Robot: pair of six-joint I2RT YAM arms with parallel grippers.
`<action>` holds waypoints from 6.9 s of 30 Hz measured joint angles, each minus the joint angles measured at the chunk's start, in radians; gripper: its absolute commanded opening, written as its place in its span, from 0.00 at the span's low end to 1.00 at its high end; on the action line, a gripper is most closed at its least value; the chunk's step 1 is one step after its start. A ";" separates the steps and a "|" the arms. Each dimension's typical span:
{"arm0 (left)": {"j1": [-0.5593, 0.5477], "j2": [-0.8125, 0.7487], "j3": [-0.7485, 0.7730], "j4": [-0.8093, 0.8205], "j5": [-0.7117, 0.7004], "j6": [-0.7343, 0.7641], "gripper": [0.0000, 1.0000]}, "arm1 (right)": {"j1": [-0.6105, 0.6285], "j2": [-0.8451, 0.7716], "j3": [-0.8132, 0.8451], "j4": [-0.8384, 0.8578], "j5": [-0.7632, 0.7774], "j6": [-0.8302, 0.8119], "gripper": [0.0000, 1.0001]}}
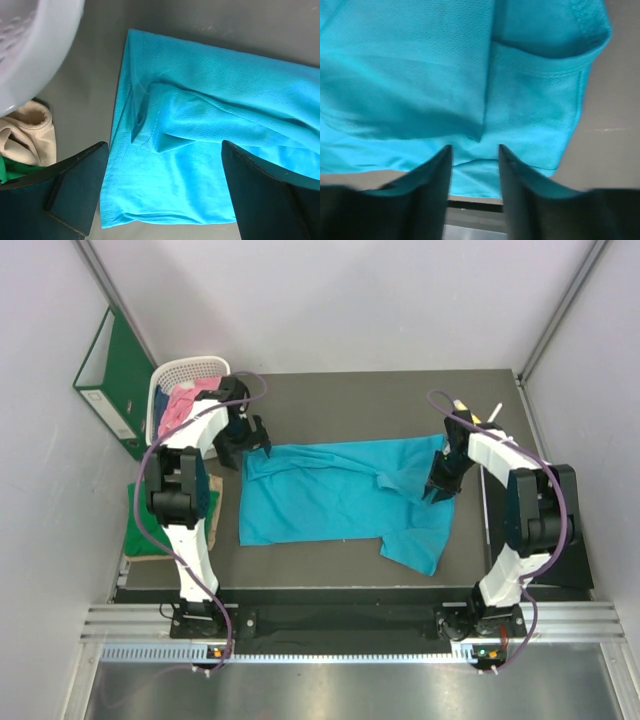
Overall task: Fold and stack the t-shirts
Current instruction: Fold the flattened tshirt in 1/3 of the way, then grap the side of the flattened tshirt closest away from the robot with both arms
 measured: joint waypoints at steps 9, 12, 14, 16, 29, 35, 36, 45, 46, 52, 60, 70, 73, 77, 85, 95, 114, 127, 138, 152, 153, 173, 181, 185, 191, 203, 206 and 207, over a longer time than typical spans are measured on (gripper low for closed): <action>-0.036 -0.009 0.060 0.013 0.001 0.034 0.98 | 0.007 0.012 0.081 -0.043 0.072 -0.064 0.92; -0.082 -0.009 0.089 0.017 0.006 0.071 0.93 | 0.008 0.012 0.143 -0.026 0.086 -0.077 0.93; -0.122 -0.004 0.122 0.018 0.013 0.100 0.89 | 0.008 0.014 0.174 -0.011 0.088 -0.078 0.93; -0.154 0.012 0.156 0.023 0.025 0.125 0.84 | 0.010 0.027 0.207 0.006 0.086 -0.078 0.93; -0.197 0.325 0.390 0.020 0.069 0.225 0.00 | 0.052 0.186 0.291 0.094 0.053 -0.066 0.92; -0.195 0.346 0.416 0.019 0.079 0.236 0.00 | 0.053 0.186 0.298 0.106 0.046 -0.056 0.93; -0.195 0.346 0.417 0.019 0.080 0.237 0.00 | 0.053 0.186 0.298 0.106 0.045 -0.056 0.92; -0.195 0.278 0.290 0.039 0.073 0.242 0.00 | 0.053 0.186 0.302 0.115 0.035 -0.049 0.92; -0.195 0.261 0.269 0.039 0.068 0.243 0.00 | 0.053 0.186 0.302 0.117 0.034 -0.049 0.93; -0.195 0.181 0.185 0.040 0.049 0.248 0.00 | 0.053 0.193 0.303 0.123 0.028 -0.049 0.93; -0.195 0.109 0.091 0.019 0.060 0.256 0.00 | 0.055 0.199 0.304 0.122 0.027 -0.049 0.93; -0.207 0.052 -0.042 -0.027 0.087 0.264 0.00 | 0.055 0.229 0.343 0.103 0.027 -0.060 0.94; -0.214 0.017 -0.096 -0.045 0.086 0.255 0.00 | 0.055 0.229 0.343 0.089 0.038 -0.063 0.95; -0.218 -0.048 -0.144 -0.047 0.072 0.227 0.00 | 0.055 0.224 0.343 0.073 0.055 -0.069 0.95; -0.218 -0.229 -0.188 -0.002 0.015 0.168 0.00 | 0.051 0.194 0.343 0.067 0.096 -0.087 1.00; -0.182 -0.234 -0.126 0.103 -0.054 0.100 0.25 | -0.059 0.175 0.328 0.213 0.153 -0.097 1.00; -0.065 -0.043 -0.043 0.134 -0.137 0.058 0.79 | -0.074 0.314 0.335 0.323 0.156 -0.149 0.60; -0.064 0.079 -0.023 0.117 -0.229 0.021 0.07 | -0.074 0.354 0.343 0.378 0.090 -0.148 0.07; -0.069 0.192 0.138 0.095 -0.227 0.007 0.00 | -0.087 0.377 0.399 0.389 0.079 -0.146 0.04; -0.071 0.394 0.474 0.122 -0.175 0.020 0.38 | -0.101 0.536 0.656 0.412 0.080 -0.135 0.36; -0.071 0.395 0.474 0.124 -0.175 0.026 0.51 | -0.101 0.542 0.667 0.414 0.080 -0.132 0.42; -0.123 -0.327 -0.086 0.220 -0.226 0.049 0.99 | -0.154 -0.277 0.081 0.464 0.174 -0.034 1.00; -0.103 -0.457 -0.612 0.269 -0.091 -0.105 0.99 | -0.220 -0.455 -0.396 0.402 0.006 0.198 1.00; -0.080 -0.477 -0.731 0.268 -0.031 -0.177 0.99 | -0.230 -0.462 -0.507 0.362 -0.081 0.274 0.98; -0.040 -0.507 -0.740 0.329 0.031 -0.246 0.99 | -0.240 -0.508 -0.590 0.366 -0.185 0.358 0.95; -0.022 -0.399 -0.710 0.382 0.072 -0.299 0.99 | -0.249 -0.468 -0.759 0.464 -0.397 0.497 0.47; -0.022 -0.386 -0.695 0.385 0.072 -0.303 0.99 | -0.248 -0.450 -0.758 0.494 -0.387 0.484 0.44; -0.022 -0.385 -0.689 0.385 0.071 -0.303 0.99 | -0.248 -0.443 -0.756 0.500 -0.380 0.477 0.44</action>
